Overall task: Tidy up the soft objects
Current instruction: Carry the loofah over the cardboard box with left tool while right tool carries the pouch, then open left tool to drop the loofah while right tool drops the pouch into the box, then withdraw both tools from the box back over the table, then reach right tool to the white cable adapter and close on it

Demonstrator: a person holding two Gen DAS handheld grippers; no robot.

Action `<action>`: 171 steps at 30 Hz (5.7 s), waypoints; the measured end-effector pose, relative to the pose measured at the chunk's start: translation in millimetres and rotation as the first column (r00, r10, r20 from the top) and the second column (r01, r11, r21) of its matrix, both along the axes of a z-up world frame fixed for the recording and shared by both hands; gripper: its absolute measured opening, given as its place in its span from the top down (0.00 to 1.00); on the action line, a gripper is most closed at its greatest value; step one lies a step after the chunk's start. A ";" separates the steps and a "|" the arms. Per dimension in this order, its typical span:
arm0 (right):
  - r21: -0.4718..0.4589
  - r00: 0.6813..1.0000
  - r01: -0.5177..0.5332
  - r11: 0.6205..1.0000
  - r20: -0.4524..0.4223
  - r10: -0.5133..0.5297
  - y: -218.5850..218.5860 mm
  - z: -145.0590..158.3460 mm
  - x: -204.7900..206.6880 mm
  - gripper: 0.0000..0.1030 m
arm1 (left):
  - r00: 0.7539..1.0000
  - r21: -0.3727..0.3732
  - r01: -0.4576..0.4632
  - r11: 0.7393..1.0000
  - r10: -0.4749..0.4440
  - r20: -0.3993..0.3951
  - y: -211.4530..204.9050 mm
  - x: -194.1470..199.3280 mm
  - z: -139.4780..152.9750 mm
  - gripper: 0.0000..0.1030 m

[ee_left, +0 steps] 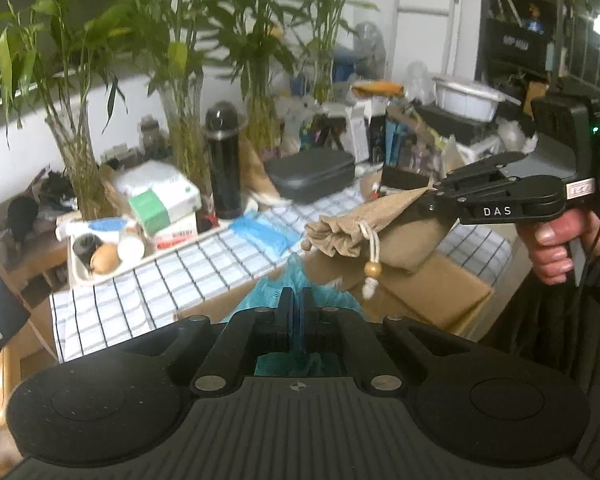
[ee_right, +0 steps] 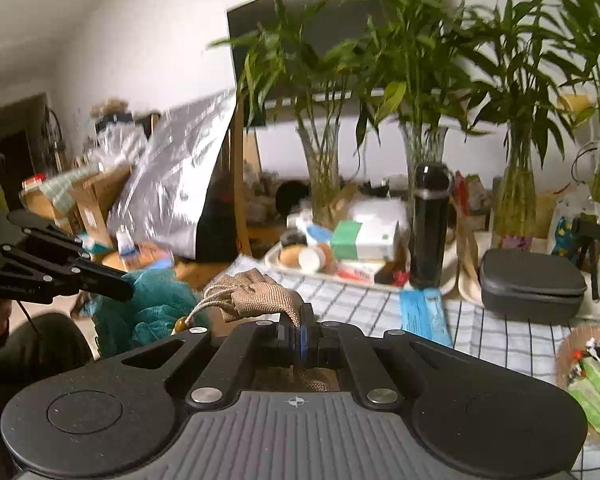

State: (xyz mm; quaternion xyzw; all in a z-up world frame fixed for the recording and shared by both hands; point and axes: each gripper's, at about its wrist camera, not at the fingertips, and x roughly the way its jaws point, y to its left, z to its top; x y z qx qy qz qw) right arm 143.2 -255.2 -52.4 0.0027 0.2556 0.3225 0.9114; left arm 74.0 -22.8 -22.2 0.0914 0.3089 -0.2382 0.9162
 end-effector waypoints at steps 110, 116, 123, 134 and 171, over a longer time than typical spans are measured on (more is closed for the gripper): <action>-0.176 0.960 0.256 0.950 -0.070 -0.272 -16.4 -35.3 43.0 0.00 | 0.958 -0.041 -0.279 0.959 0.281 0.059 48.4 58.4 -20.9 0.19; -0.163 0.954 0.262 0.951 -0.105 -0.281 -19.9 -39.8 54.8 0.00 | 0.965 -0.088 -0.258 0.962 0.261 0.027 57.7 75.6 -23.9 0.19; -0.175 0.957 0.254 0.951 -0.099 -0.274 -23.0 -44.7 69.6 0.00 | 0.967 -0.126 -0.249 0.960 0.255 0.029 65.5 97.4 -29.8 0.19; -0.169 0.948 0.273 0.947 -0.118 -0.295 -37.3 -56.0 100.1 0.00 | 0.948 -0.148 -0.313 0.938 0.319 0.016 72.1 153.1 -51.1 0.19; -0.425 0.968 -0.095 0.900 -0.250 -0.016 -2.0 -160.5 221.3 0.42 | 0.934 -0.094 -0.320 0.943 0.297 -0.199 67.6 217.1 -104.8 0.19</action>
